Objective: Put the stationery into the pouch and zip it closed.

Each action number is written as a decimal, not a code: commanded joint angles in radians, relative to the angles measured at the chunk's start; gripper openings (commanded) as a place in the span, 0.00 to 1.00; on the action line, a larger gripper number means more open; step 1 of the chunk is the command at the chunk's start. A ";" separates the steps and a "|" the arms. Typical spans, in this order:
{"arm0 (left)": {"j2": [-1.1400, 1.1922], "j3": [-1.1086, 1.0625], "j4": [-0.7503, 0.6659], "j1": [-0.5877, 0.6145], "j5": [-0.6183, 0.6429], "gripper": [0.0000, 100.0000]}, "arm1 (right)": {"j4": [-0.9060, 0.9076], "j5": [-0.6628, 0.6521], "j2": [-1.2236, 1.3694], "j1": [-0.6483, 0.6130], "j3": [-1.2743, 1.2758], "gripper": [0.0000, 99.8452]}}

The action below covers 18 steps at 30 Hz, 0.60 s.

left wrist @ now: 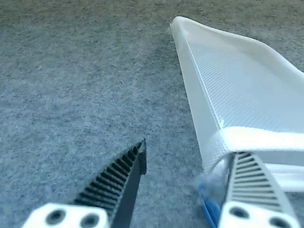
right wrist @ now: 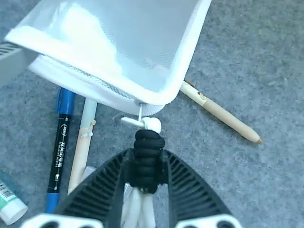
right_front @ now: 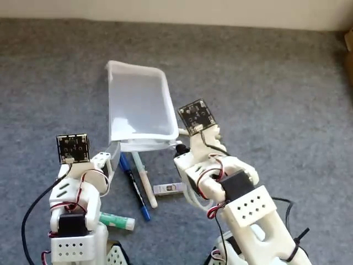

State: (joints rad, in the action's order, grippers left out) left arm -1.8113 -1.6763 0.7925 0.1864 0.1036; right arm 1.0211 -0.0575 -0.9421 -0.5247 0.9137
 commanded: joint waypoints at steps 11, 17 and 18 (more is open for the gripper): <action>-0.004 -0.018 0.020 -0.065 -0.066 0.27 | 0.183 -0.091 -0.065 -0.084 -0.176 0.00; -0.004 -0.018 0.020 -0.065 -0.066 0.27 | 0.231 -0.091 -0.220 -0.127 -0.177 0.00; -0.004 -0.018 0.020 -0.065 -0.066 0.27 | 0.228 -0.091 -0.240 -0.127 -0.174 0.00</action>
State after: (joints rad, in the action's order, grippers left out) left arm -1.8113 -1.6763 0.8109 0.1389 0.0468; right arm 1.2375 -0.1358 -1.1017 -0.6291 0.8155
